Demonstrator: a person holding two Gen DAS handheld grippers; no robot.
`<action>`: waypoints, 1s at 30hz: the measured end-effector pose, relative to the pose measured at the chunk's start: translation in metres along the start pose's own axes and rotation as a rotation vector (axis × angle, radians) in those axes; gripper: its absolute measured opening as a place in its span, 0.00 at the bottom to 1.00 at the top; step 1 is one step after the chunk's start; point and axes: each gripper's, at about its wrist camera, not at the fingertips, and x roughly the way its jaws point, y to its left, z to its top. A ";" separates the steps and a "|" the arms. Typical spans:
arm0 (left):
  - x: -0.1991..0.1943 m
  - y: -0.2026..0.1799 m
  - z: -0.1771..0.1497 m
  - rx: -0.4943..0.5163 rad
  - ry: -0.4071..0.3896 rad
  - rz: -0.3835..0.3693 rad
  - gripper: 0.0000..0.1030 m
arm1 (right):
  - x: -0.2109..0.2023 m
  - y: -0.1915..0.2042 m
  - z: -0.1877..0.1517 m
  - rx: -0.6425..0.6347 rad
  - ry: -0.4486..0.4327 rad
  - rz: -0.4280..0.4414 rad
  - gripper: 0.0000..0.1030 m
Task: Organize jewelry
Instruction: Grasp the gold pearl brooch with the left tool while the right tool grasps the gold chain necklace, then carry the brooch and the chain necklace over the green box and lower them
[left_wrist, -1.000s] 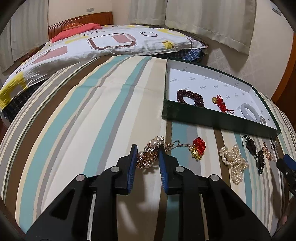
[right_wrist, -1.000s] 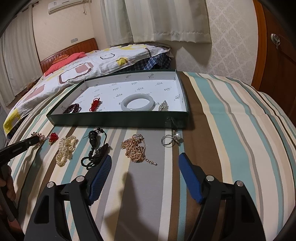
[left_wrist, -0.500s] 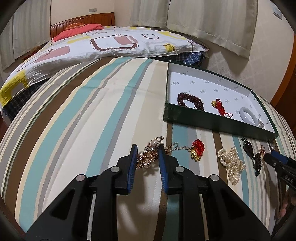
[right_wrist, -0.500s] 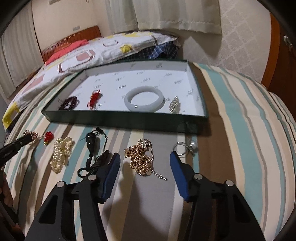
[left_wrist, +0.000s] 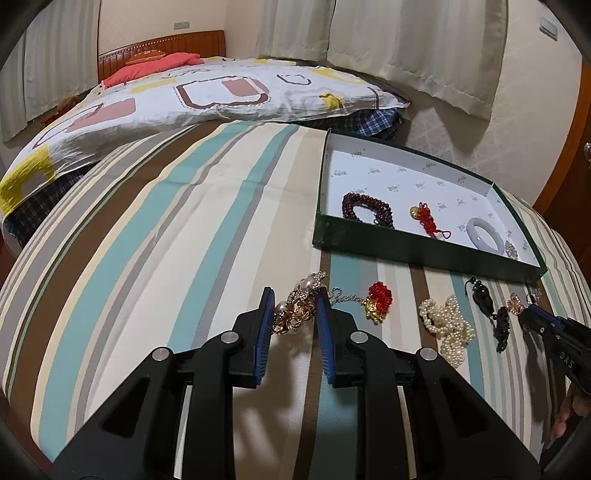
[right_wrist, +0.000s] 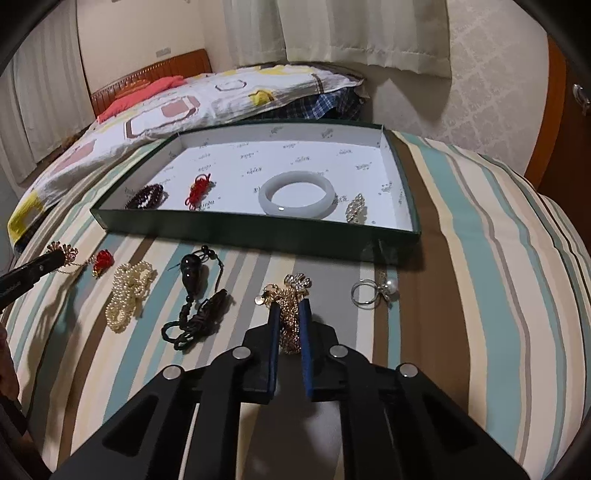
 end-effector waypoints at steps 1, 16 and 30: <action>-0.002 -0.001 0.001 0.001 -0.004 -0.002 0.22 | -0.002 0.000 0.000 0.003 -0.007 0.001 0.10; -0.028 -0.005 0.013 0.001 -0.069 -0.027 0.22 | -0.038 0.001 0.018 0.014 -0.126 -0.002 0.10; -0.063 -0.024 0.044 0.017 -0.183 -0.080 0.22 | -0.072 0.000 0.051 0.014 -0.261 0.006 0.10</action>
